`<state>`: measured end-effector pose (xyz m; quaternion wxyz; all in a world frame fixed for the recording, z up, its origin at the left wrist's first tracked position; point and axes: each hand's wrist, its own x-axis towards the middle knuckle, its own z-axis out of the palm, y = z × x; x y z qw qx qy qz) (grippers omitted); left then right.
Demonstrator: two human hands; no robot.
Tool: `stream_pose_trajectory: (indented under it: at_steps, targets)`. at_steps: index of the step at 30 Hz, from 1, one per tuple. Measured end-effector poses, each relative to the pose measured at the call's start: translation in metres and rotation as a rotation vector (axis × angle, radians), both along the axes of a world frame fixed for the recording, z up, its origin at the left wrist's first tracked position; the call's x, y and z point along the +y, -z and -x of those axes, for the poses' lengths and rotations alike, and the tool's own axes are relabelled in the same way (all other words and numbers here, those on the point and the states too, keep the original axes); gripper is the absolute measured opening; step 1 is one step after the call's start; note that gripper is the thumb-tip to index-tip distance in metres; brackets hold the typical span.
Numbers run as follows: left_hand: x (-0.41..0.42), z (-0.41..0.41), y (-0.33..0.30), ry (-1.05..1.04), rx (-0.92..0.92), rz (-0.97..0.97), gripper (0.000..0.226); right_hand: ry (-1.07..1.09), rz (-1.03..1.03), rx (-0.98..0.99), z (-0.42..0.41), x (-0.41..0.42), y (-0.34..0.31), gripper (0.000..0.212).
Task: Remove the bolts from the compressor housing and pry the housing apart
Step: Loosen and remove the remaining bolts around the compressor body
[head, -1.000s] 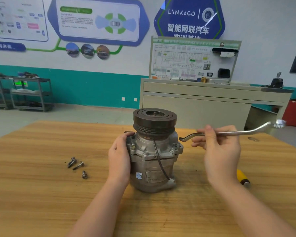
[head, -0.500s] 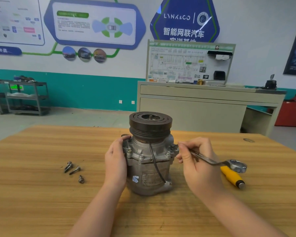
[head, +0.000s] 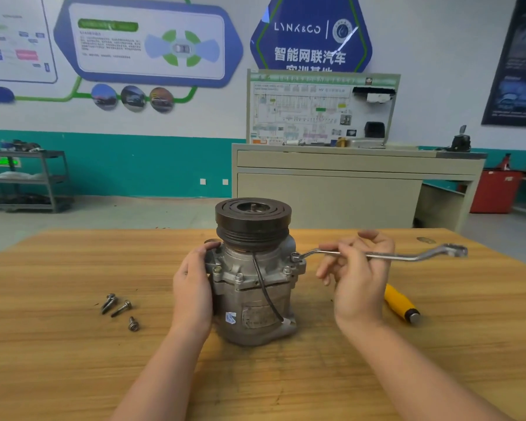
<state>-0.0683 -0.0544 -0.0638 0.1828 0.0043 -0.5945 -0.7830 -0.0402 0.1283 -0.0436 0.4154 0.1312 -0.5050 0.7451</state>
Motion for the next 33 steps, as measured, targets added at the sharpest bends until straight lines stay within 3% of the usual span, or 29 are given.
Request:
stream_pose_trajectory:
  at_steps: [2,5,9,12,14,19,22,25,28,33]
  targets:
    - [0.0,-0.001,0.0,0.001,0.002,-0.004,0.046,-0.069,0.207,-0.182,0.016,0.006,-0.013,0.018]
    - [0.001,-0.001,0.0,-0.005,0.005,-0.009,0.047,-0.238,0.262,-0.444,0.044,0.018,-0.026,0.017]
    - [0.0,0.002,0.001,-0.001,0.009,-0.017,0.046,-0.44,0.034,-0.691,0.071,0.027,-0.032,0.016]
    - [0.0,0.002,0.001,-0.011,0.021,-0.017,0.045,-0.597,-0.088,-0.778,0.077,0.029,-0.026,0.03]
    - [0.0,0.002,0.001,-0.015,0.024,-0.015,0.046,-0.687,-0.015,-0.729,0.072,0.03,-0.025,0.037]
    - [0.0,0.003,0.001,-0.015,0.033,-0.033,0.047,-0.691,0.126,-0.456,0.037,0.047,-0.04,0.013]
    - [0.001,0.003,0.001,-0.023,0.039,-0.044,0.045,-0.598,0.043,-0.347,0.017,0.051,-0.043,0.025]
    - [0.001,0.001,0.0,-0.021,0.03,-0.045,0.041,-0.336,-0.187,-0.315,0.0,0.042,-0.042,0.038]
    - [-0.001,-0.001,-0.001,0.004,0.012,-0.049,0.046,-0.151,-0.451,-0.297,-0.011,0.036,-0.038,0.031]
    - [0.0,-0.003,-0.003,0.014,0.008,-0.04,0.048,-0.115,-0.483,-0.28,-0.02,0.024,-0.038,0.045]
